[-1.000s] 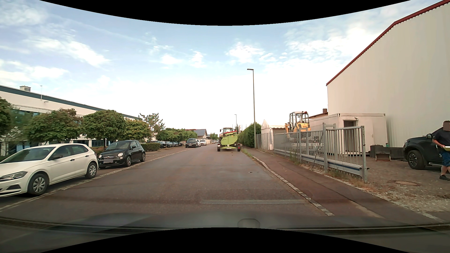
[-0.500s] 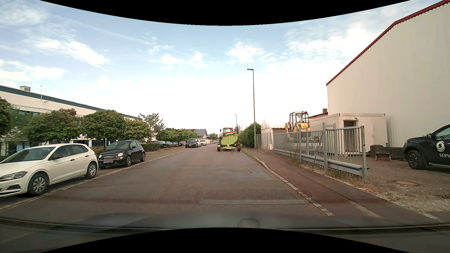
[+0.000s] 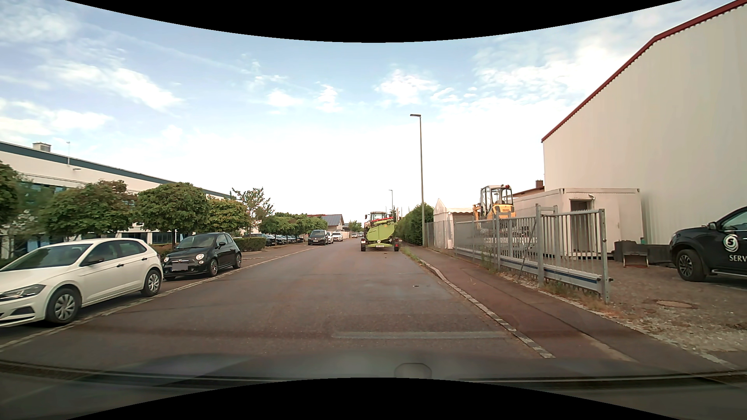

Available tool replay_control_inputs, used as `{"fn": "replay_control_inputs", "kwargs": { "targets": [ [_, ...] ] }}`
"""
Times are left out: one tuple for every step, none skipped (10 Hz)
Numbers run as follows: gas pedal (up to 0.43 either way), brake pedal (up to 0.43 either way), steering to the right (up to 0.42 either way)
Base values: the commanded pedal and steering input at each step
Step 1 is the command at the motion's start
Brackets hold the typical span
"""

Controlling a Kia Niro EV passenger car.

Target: Follow the waypoints while adhering to traffic rules and regulations

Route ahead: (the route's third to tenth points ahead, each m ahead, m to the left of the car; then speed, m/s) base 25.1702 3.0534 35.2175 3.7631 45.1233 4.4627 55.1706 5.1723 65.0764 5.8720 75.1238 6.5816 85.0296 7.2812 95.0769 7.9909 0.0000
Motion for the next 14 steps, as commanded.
{"fn": "replay_control_inputs", "kwargs": {
  "targets": [
    [0.0,0.293,-0.004],
    [0.0,0.293,-0.005],
    [0.0,0.293,-0.005],
    [0.0,0.293,-0.005],
    [0.0,0.293,-0.005],
    [0.0,0.293,-0.005],
    [0.0,0.293,-0.005],
    [0.0,0.293,-0.005],
    [0.0,0.293,-0.004],
    [0.0,0.293,-0.005],
    [0.0,0.293,-0.005],
    [0.0,0.293,-0.005],
    [0.0,0.293,-0.005],
    [0.0,0.293,-0.005]
  ]
}}
